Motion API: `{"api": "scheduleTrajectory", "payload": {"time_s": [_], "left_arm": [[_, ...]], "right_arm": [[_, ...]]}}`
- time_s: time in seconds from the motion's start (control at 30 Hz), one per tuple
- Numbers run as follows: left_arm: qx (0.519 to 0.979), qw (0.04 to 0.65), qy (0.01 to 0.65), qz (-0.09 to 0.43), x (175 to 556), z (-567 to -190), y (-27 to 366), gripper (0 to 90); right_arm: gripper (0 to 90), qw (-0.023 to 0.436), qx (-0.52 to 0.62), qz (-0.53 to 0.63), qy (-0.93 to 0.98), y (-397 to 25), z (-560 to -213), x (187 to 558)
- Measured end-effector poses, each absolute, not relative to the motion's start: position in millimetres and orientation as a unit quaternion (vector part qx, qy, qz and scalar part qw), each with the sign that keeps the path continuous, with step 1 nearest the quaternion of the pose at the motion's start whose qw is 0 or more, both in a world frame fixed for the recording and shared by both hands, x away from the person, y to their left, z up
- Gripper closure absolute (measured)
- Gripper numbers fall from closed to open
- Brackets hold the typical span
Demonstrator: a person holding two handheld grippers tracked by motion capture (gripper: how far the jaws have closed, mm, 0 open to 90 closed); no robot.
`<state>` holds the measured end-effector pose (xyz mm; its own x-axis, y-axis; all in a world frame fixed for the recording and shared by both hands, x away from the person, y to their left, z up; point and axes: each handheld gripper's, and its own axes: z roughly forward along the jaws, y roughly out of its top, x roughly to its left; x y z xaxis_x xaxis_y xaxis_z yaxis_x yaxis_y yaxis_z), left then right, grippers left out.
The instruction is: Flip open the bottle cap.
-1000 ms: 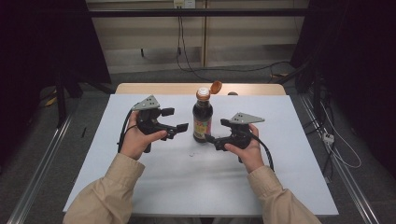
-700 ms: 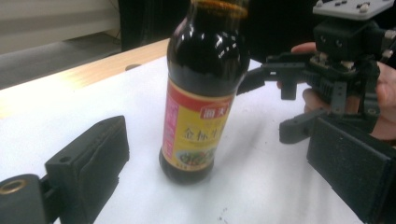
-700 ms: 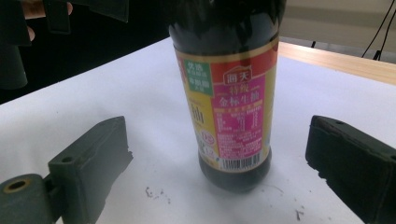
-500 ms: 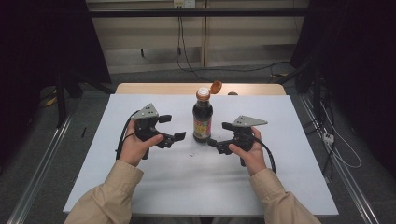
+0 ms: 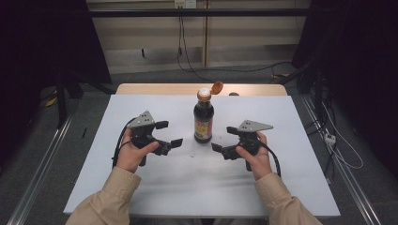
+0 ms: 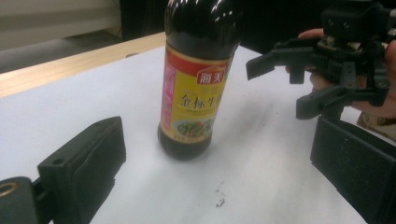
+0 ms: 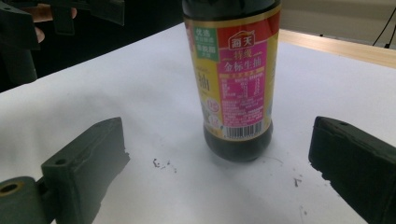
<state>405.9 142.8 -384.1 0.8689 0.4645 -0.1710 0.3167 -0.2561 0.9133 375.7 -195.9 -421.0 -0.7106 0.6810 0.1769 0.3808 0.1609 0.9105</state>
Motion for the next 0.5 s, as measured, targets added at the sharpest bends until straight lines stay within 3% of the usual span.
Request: {"api": "scheduleTrajectory", "payload": {"time_s": [0.5], "left_arm": [[0.791, 0.550, 0.257, 0.073, 397.5, -397.3, 160.5, 3.2]], "right_arm": [[4.0, 0.141, 0.363, 0.540, 0.746, -210.0, -427.1, 363.6]]}}
